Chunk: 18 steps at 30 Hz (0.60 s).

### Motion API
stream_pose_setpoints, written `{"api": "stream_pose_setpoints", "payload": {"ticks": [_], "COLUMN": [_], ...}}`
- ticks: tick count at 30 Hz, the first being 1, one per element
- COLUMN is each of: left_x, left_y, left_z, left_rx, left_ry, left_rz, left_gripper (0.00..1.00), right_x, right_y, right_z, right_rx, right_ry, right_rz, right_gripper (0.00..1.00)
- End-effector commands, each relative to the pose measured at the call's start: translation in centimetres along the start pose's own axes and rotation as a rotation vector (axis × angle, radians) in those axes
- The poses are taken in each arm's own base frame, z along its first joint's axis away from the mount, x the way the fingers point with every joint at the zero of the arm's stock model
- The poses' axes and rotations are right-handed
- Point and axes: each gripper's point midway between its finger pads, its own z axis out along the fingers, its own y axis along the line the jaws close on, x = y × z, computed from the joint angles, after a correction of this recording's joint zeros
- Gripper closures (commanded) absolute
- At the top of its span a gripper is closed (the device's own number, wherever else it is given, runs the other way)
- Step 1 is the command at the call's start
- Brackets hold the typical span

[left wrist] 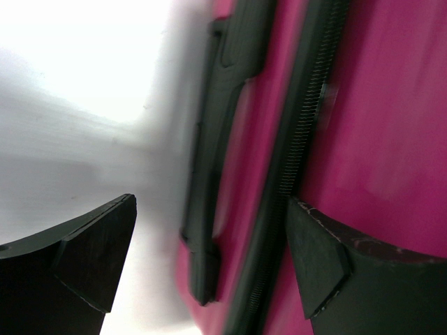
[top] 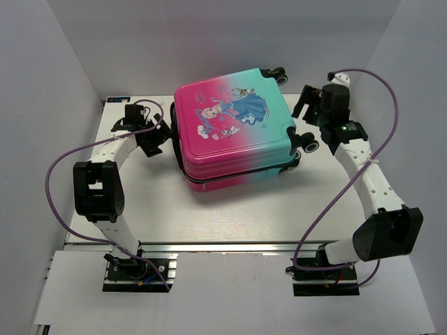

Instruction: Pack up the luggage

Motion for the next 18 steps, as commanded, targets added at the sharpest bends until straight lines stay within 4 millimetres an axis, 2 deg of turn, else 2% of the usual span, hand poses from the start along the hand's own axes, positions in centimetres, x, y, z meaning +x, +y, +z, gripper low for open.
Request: {"api": "stream_pose_setpoints", "payload": {"ticks": [1, 3, 6, 7, 9, 10, 12, 14, 18], "left_x": [2.7, 2.8, 3.0, 3.0, 2.6, 2.7, 2.7, 3.1, 3.4], "left_y": [1.7, 2.0, 3.0, 3.3, 3.3, 3.5, 4.3, 5.6, 6.3], "left_z": [0.4, -0.2, -0.8, -1.3, -1.6, -1.4, -1.4, -1.2, -2.4], "left_rx": [-0.061, -0.077, -0.12, -0.134, -0.13, -0.138, -0.186, -0.243, -0.256], "left_ry": [0.051, 0.044, 0.019, -0.001, -0.029, -0.028, -0.029, -0.019, -0.041], "left_rz": [-0.013, -0.017, -0.024, -0.023, -0.017, -0.018, -0.024, -0.037, -0.048], "left_gripper": [0.05, 0.05, 0.05, 0.05, 0.05, 0.05, 0.06, 0.08, 0.08], "right_x": [-6.3, -7.3, -7.4, -5.6, -4.1, -1.5, 0.0, 1.8, 3.2], "right_y": [-0.4, -0.5, 0.3, 0.7, 1.6, 2.0, 2.4, 1.8, -0.6], "right_z": [-4.6, -6.4, -8.6, -8.5, -9.9, -9.7, -11.0, -11.2, -11.0], "right_rx": [0.069, 0.064, -0.007, -0.044, -0.127, -0.175, -0.232, -0.232, -0.106], "right_ry": [-0.147, -0.177, -0.188, -0.134, -0.108, -0.043, -0.033, -0.004, 0.035], "right_rz": [0.03, 0.03, 0.004, -0.018, -0.046, -0.049, -0.044, -0.028, -0.02], "right_gripper": [0.11, 0.11, 0.11, 0.11, 0.11, 0.11, 0.11, 0.11, 0.11]}}
